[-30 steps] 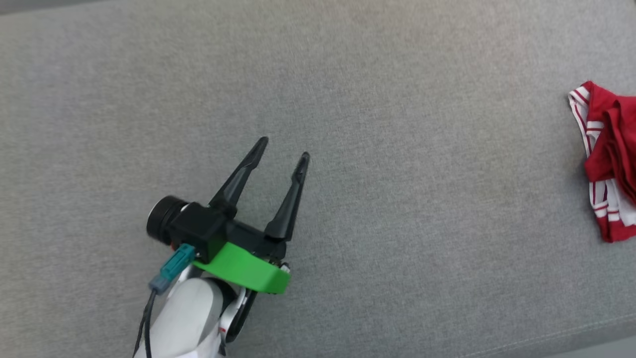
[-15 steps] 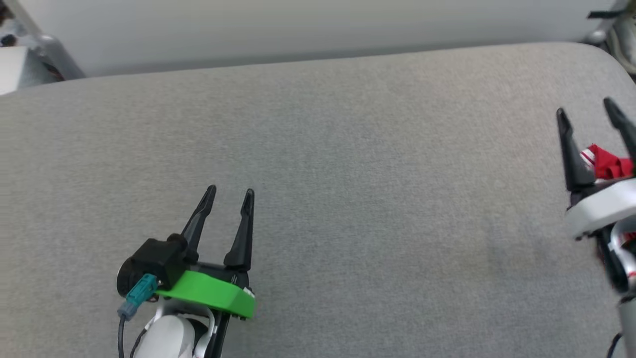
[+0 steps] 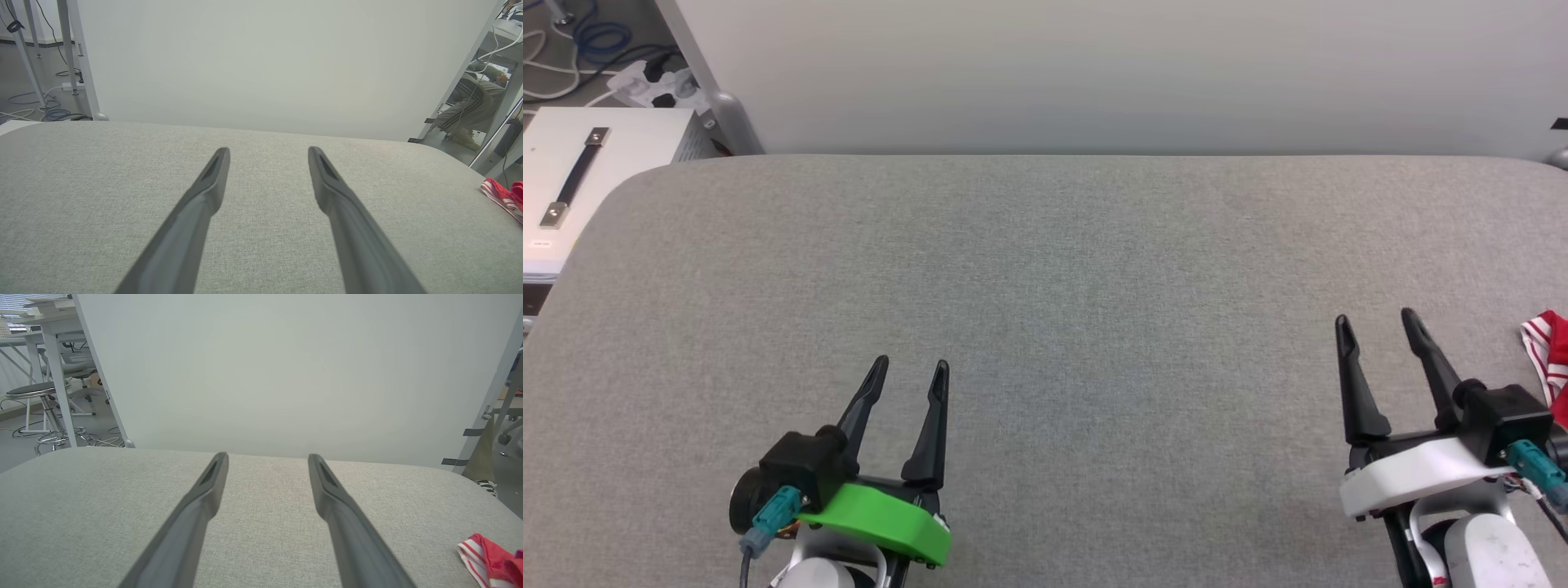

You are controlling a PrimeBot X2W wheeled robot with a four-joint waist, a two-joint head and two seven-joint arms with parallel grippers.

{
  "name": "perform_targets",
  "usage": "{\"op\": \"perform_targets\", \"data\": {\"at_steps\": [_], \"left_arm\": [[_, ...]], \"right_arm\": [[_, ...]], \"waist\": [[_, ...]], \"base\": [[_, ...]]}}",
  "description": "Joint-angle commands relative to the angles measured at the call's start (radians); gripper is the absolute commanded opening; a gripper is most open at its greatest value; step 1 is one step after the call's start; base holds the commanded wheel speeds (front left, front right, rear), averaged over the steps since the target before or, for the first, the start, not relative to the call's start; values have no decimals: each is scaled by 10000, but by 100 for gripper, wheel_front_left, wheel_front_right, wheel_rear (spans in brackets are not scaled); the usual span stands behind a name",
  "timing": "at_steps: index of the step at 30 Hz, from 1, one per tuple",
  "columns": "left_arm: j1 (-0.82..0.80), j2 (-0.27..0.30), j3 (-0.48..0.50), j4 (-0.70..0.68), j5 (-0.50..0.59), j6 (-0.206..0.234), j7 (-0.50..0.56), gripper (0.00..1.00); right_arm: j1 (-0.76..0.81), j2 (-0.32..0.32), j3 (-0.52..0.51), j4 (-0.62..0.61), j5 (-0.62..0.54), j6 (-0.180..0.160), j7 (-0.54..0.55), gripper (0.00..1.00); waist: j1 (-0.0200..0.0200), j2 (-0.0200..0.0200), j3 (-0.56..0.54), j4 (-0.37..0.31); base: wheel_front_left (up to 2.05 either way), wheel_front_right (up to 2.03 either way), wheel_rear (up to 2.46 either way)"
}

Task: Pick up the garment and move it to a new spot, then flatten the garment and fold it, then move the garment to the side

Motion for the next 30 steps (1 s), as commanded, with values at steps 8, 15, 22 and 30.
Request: {"op": "perform_targets", "data": {"at_steps": [8,15,22,30], "left_arm": [[269,-165,182,27,646,-27,-57,100],[262,-255,237,17,777,-27,-57,100],[269,-289,253,-25,791,-27,-57,100],[246,-311,274,-37,812,-27,-57,100]], "right_arm": [[370,440,-61,461,-240,-15,-424,100],[408,545,9,658,-323,-15,-508,100],[360,565,-10,587,-312,-15,-518,100],[338,570,51,566,-210,-15,-520,100]], "waist": [[1,0,-182,217],[1,0,-150,201],[1,0,-187,164],[1,0,-143,116]], "base": [[0,0,0],[0,0,0],[0,0,0],[0,0,0]]}}
